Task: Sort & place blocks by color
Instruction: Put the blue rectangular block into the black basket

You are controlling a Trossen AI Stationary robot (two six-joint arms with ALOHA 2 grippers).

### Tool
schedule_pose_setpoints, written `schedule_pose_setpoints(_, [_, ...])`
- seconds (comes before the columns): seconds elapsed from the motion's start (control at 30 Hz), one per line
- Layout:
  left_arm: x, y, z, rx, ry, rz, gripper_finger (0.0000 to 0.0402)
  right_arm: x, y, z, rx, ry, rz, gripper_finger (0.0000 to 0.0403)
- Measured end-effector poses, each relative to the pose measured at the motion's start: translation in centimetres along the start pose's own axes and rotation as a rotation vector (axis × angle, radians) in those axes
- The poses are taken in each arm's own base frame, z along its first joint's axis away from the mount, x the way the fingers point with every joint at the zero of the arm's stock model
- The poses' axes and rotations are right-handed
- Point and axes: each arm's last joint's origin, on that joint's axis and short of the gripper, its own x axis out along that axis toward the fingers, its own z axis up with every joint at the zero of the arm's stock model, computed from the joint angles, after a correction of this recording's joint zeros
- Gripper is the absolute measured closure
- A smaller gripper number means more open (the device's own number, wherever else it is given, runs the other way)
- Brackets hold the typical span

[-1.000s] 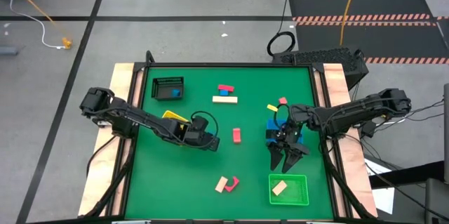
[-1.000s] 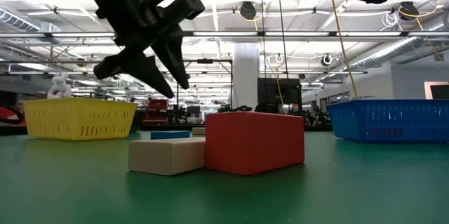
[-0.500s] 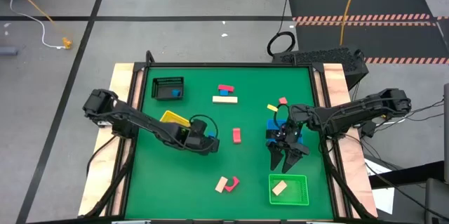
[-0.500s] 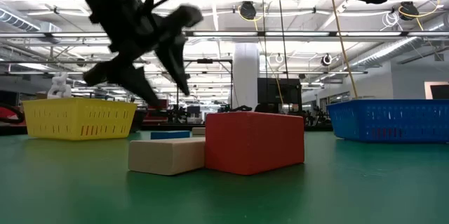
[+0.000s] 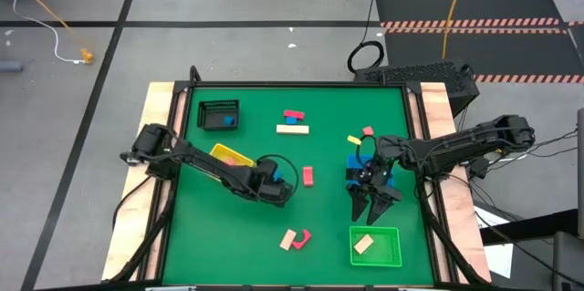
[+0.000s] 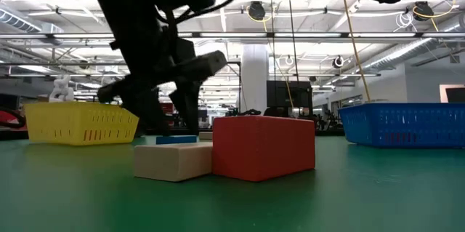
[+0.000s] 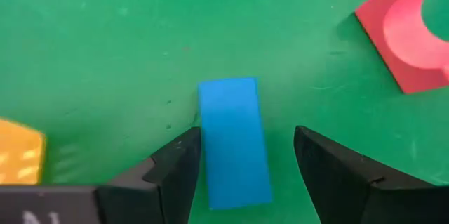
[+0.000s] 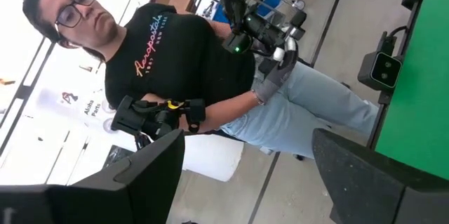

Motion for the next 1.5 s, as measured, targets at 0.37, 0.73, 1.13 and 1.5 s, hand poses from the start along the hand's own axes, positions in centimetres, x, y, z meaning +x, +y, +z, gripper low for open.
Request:
schedule_pose_setpoints(0.37, [0.9,0.1,-0.3,-0.017,0.020,0.021,0.0178,0.0,0.0,0.0,0.000,0.000,0.000,0.0099])
schedule_pose_setpoints(0.73, [0.6,0.1,-0.1,-0.032,0.063,0.012,0.0274,0.0,0.0,0.0,0.001,0.001,0.000,0.0099])
schedule_pose_setpoints(1.13, [-6.8,0.1,4.4,0.016,-0.113,-0.005,0.0274,0.0,0.0,0.0,0.002,0.001,-0.002,0.0099])
schedule_pose_setpoints(1.5, [-11.1,6.3,11.7,0.048,-0.274,0.169,0.0274,0.0,0.0,0.0,0.004,-0.002,-0.003,0.0099])
